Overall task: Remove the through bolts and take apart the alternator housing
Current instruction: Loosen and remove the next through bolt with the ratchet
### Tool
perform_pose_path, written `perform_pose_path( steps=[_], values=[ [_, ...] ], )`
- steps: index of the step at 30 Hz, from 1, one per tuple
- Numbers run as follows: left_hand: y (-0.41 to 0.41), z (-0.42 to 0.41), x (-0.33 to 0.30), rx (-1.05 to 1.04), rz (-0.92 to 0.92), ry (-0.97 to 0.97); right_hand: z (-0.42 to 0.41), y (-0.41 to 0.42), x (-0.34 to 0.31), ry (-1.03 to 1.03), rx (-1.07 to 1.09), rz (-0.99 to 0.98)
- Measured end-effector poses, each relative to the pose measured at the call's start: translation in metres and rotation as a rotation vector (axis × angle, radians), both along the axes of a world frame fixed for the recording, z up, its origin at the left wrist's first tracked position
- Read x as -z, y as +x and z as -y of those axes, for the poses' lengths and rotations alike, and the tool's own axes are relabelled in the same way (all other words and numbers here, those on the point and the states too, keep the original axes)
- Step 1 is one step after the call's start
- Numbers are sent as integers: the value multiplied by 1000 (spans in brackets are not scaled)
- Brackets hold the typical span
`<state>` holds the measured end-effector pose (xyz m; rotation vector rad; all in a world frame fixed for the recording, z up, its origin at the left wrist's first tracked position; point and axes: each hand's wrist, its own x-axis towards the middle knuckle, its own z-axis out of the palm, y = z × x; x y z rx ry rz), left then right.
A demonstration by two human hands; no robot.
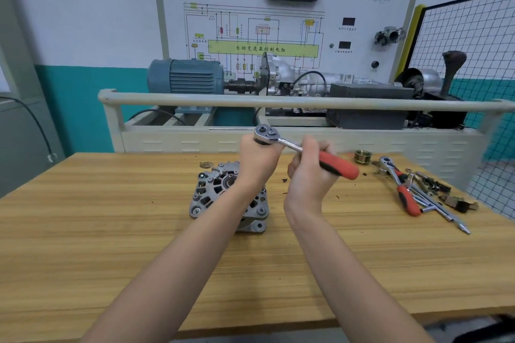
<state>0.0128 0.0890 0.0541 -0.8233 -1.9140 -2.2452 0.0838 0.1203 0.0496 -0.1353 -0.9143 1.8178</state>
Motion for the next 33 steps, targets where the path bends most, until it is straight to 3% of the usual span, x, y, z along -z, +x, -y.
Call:
perform_pose_path(
  steps=[4,8,11,15,18,21,24,27,30,33],
  values=[
    [-1,8,-2,57,-18,-98,-12,-1,-9,57,-82,29],
    [-7,24,-8,276,-171,-281,-48,-20,-39,85,-396,257],
    [-6,23,-13,351,-182,-335,-58,-33,-55,140,-569,371],
    [-8,14,-10,258,-72,-201,-49,-34,-53,52,-409,348],
    [-6,8,-5,69,-17,-85,-26,-24,-24,-58,-140,156],
    [-1,3,1,-31,-14,-3,0,-8,-1,9,-14,29],
    [0,7,1,5,-34,-51,-5,-9,-6,-4,-56,23],
    [-4,17,-4,122,-131,-215,-27,-19,-26,-29,-156,103],
    [-8,29,-9,295,-219,-351,-48,-32,-48,95,-382,291],
    [-10,27,-11,388,-194,-325,-53,-41,-61,204,-547,386]
  ],
)
